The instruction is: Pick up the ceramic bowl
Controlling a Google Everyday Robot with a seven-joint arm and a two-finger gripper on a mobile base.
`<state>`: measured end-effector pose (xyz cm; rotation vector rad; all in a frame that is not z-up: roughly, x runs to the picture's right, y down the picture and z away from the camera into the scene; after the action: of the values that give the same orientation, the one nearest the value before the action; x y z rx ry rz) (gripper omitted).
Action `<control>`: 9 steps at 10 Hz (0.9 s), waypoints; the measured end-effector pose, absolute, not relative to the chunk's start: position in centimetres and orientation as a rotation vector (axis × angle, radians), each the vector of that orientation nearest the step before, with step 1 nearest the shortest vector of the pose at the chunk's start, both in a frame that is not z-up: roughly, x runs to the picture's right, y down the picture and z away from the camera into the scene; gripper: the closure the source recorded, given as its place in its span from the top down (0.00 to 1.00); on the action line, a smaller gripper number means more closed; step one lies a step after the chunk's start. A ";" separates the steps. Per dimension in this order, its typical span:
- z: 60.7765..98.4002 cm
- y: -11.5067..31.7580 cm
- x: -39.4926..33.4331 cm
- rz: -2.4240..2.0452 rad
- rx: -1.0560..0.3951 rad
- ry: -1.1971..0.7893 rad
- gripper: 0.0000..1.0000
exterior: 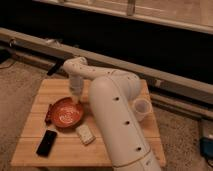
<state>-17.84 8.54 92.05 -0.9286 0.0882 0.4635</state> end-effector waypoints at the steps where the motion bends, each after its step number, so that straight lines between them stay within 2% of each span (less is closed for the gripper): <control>1: 91.8 8.3 -17.7 0.470 -0.931 0.080 0.03; 2: 91.4 8.0 -17.5 0.479 -0.933 0.068 0.00; 9: 89.1 3.7 -15.1 0.573 -1.043 -0.067 0.00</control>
<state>-15.07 3.72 89.07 -1.0428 -0.0669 0.5732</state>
